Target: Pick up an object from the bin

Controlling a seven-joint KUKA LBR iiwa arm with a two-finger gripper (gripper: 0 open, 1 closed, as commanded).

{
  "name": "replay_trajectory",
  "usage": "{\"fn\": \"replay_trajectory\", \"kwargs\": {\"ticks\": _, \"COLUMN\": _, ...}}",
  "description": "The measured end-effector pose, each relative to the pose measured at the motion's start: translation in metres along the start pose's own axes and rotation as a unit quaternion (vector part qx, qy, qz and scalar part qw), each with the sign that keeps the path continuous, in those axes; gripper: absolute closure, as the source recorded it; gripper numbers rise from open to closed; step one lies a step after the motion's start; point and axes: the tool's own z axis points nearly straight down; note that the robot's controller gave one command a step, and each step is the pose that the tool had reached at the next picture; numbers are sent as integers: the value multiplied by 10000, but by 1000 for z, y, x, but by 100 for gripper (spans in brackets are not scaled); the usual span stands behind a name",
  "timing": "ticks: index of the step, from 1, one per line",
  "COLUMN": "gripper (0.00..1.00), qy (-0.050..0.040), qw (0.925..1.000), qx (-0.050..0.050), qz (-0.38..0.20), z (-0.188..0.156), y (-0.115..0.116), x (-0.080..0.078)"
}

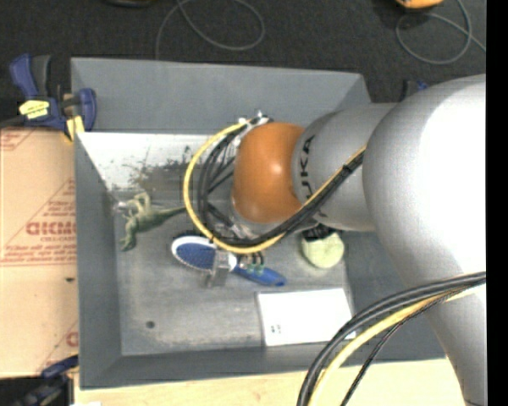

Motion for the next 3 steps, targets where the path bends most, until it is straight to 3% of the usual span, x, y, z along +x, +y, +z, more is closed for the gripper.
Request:
{"fn": "replay_trajectory", "kwargs": {"ticks": 2, "gripper": 100, "qy": 61, "qw": 10000, "qx": 14, "qz": 3, "z": -27, "y": -1, "x": 3}}
{"fn": "replay_trajectory", "kwargs": {"ticks": 3, "gripper": 100, "qy": 44, "qw": 10000, "qx": 9, "qz": 4, "z": -50, "y": -1, "x": 2}}
